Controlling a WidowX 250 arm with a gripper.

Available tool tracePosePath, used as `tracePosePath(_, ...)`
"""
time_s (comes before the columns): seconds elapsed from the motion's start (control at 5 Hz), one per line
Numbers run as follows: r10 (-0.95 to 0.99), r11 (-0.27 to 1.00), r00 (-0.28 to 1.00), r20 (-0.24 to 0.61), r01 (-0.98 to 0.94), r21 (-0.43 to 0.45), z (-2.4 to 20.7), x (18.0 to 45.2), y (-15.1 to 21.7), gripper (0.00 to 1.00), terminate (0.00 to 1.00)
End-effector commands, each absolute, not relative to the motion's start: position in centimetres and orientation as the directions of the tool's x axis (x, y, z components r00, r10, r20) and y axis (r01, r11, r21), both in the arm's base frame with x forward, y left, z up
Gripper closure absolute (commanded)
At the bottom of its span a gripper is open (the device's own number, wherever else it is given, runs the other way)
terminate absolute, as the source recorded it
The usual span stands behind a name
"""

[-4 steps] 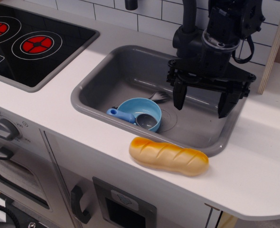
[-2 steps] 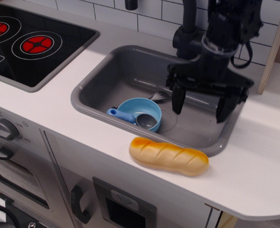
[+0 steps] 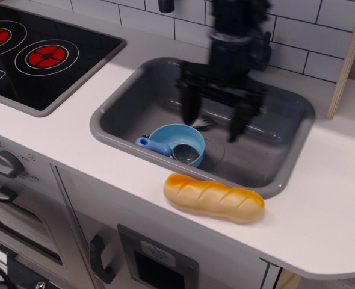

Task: Take spoon out of bowl sink

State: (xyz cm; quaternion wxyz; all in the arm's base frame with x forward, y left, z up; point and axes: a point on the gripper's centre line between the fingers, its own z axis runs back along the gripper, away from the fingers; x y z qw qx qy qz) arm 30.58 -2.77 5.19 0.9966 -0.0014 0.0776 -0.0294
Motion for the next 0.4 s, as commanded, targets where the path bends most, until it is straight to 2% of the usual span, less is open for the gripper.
tracePosePath(0.0,-0.343,0.937,0.903,-0.258,0.349,-0.024,5.3,31.4,1.2,0.0,0.0)
tracePosePath(0.2,-0.4,0.913,0.877,-0.268,0.407,-0.03,4.4,30.4,2.6,0.0,0.0)
